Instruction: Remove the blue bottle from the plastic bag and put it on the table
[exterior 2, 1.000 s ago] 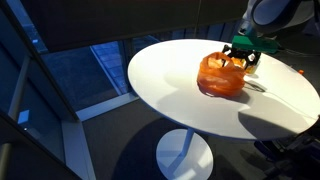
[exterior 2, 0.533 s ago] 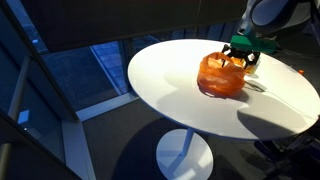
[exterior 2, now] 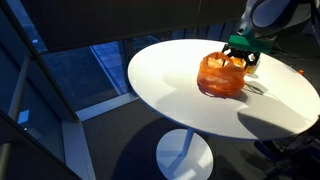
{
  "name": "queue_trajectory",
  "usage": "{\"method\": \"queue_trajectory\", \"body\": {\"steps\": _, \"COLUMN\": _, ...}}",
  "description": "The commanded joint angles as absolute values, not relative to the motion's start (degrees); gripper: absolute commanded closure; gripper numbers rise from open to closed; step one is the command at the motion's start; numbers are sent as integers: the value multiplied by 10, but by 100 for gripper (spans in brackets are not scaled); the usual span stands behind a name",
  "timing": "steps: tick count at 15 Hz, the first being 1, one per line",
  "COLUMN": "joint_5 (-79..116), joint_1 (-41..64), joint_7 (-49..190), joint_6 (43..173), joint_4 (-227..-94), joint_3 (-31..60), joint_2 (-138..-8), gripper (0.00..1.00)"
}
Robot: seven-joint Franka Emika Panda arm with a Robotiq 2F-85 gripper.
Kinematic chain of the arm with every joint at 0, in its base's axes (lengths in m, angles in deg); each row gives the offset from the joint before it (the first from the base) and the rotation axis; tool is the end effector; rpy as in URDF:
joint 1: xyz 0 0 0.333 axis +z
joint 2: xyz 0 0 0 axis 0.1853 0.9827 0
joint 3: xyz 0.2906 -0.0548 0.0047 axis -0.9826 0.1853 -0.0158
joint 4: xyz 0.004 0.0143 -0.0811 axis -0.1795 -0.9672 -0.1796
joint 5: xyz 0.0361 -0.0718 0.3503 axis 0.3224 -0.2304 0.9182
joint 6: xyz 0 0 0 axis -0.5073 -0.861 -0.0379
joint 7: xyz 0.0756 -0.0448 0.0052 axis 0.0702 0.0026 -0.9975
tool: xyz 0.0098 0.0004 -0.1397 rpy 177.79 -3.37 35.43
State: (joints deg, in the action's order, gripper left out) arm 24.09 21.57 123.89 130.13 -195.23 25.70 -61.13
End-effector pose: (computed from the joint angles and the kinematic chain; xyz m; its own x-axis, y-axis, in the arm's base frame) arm 0.5264 -0.0500 0.1448 0.4530 -0.8842 0.1137 -0.8907 -0.4544 0.0151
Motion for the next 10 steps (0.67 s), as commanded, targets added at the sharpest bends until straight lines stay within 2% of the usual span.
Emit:
{"method": "queue_trajectory", "body": {"steps": 1, "joint_5": 218, "joint_1": 229, "joint_7": 1280, "joint_6": 1286, "joint_4": -1940, "joint_3": 268, "joint_2": -602, "gripper": 0}}
{"method": "queue_trajectory", "body": {"steps": 5, "joint_5": 218, "joint_1": 226, "joint_7": 1289, "joint_6": 1283, "joint_4": -1936, "joint_3": 261, "joint_2": -596, "gripper": 0}}
{"method": "queue_trajectory", "body": {"steps": 6, "joint_5": 219, "joint_1": 225, "joint_7": 1289, "joint_6": 1284, "joint_4": -1936, "joint_3": 261, "joint_2": -595, "gripper": 8}}
{"method": "queue_trajectory", "body": {"steps": 7, "joint_5": 219, "joint_1": 225, "joint_7": 1289, "joint_6": 1284, "joint_4": -1936, "joint_3": 261, "joint_2": -594, "gripper": 26}}
{"method": "queue_trajectory", "body": {"steps": 10, "joint_5": 218, "joint_1": 224, "joint_7": 1285, "joint_6": 1287, "joint_4": -1939, "joint_3": 260, "joint_2": -599, "gripper": 51}}
